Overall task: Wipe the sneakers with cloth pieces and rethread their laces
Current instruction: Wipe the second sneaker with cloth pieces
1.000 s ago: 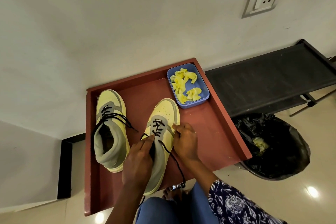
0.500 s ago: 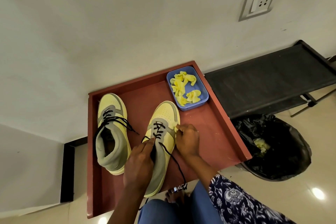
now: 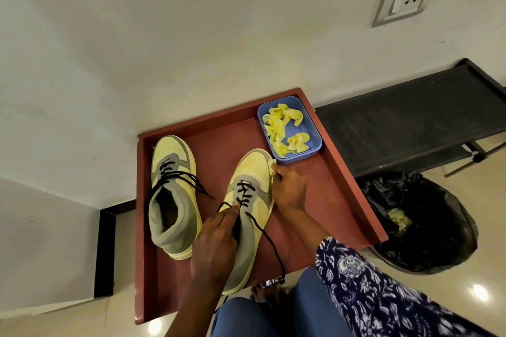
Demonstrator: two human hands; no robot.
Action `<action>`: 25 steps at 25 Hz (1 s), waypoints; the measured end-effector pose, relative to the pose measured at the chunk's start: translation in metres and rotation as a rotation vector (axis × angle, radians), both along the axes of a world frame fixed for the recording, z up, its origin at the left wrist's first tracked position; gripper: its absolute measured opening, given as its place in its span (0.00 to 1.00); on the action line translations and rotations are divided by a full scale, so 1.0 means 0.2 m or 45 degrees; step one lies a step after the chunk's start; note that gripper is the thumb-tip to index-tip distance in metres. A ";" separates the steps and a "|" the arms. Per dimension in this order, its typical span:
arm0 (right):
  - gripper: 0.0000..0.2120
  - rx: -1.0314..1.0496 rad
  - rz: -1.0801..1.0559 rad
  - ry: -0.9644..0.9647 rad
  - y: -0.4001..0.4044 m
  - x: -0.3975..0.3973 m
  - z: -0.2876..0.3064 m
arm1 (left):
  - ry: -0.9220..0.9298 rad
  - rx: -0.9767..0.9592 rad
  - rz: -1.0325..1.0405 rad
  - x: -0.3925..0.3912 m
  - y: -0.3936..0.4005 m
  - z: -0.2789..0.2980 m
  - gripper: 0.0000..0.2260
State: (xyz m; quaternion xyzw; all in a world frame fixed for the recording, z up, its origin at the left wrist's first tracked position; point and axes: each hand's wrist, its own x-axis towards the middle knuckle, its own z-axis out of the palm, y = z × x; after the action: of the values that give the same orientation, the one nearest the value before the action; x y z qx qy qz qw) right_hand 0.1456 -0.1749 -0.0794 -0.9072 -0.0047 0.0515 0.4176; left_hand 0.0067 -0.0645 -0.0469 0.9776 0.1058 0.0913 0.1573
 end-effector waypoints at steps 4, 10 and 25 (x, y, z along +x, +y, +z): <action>0.12 0.051 -0.023 -0.002 -0.02 -0.24 -0.02 | -0.025 -0.002 0.014 0.00 -0.01 0.01 0.20; 0.16 0.037 0.056 0.076 -0.04 -0.26 -0.02 | -0.043 -0.009 0.015 0.00 -0.01 0.02 0.21; 0.20 -0.060 0.160 0.016 0.01 -0.11 0.08 | -0.059 -0.038 0.013 0.00 0.00 0.00 0.21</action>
State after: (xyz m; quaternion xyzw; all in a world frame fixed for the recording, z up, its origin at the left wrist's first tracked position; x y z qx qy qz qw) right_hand 0.1234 -0.1737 -0.0643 -0.9143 -0.0577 0.0834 0.3922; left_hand 0.0067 -0.0646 -0.0459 0.9722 0.1082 0.1132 0.1739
